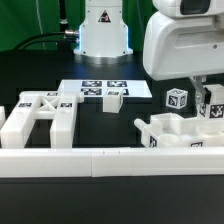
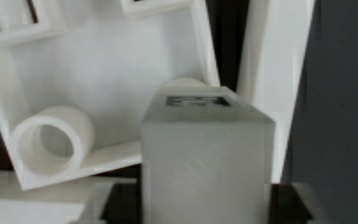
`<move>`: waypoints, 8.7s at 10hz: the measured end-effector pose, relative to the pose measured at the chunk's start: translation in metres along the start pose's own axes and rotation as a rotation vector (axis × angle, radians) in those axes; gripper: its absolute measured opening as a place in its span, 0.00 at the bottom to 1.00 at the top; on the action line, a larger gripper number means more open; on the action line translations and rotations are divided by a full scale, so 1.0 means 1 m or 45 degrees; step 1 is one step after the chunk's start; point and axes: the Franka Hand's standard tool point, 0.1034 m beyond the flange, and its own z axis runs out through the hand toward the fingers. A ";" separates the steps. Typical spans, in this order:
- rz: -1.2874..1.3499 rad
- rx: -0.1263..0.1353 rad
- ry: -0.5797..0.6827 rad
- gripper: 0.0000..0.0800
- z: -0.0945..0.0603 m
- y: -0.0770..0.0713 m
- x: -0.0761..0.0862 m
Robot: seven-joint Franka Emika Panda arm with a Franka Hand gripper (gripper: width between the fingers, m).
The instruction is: Assemble chair
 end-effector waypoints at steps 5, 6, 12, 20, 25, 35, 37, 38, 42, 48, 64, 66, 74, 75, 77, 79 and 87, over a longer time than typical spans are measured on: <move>0.750 0.022 0.040 0.36 0.002 -0.003 -0.001; 0.880 0.026 0.041 0.36 0.002 -0.005 -0.001; 1.497 0.044 0.080 0.36 0.001 -0.006 -0.002; 0.817 0.024 0.093 0.81 0.000 -0.009 -0.001; 0.213 0.010 0.097 0.81 0.005 -0.021 -0.005; -0.091 -0.021 0.106 0.36 0.009 -0.014 -0.005; 0.001 -0.017 0.107 0.36 0.009 -0.011 -0.006; 0.167 -0.007 0.124 0.36 0.010 -0.012 -0.005; 0.706 0.036 0.181 0.36 0.010 -0.009 -0.004; 1.391 0.159 0.186 0.36 0.012 -0.006 -0.006; 0.562 0.100 0.193 0.81 0.012 -0.021 -0.010; 0.301 0.062 0.204 0.81 0.010 -0.020 -0.008; -0.010 0.019 0.228 0.36 0.011 -0.010 -0.007; 0.009 0.021 0.228 0.36 0.011 -0.010 -0.007; 0.011 0.021 0.228 0.36 0.011 -0.010 -0.007; 0.395 0.066 0.231 0.36 0.011 -0.009 -0.007; 1.515 0.119 0.184 0.36 0.013 -0.017 -0.011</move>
Offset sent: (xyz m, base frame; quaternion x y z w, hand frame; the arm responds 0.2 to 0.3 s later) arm -0.0173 -0.0039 -0.0086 -0.0025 0.0137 0.2589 0.9658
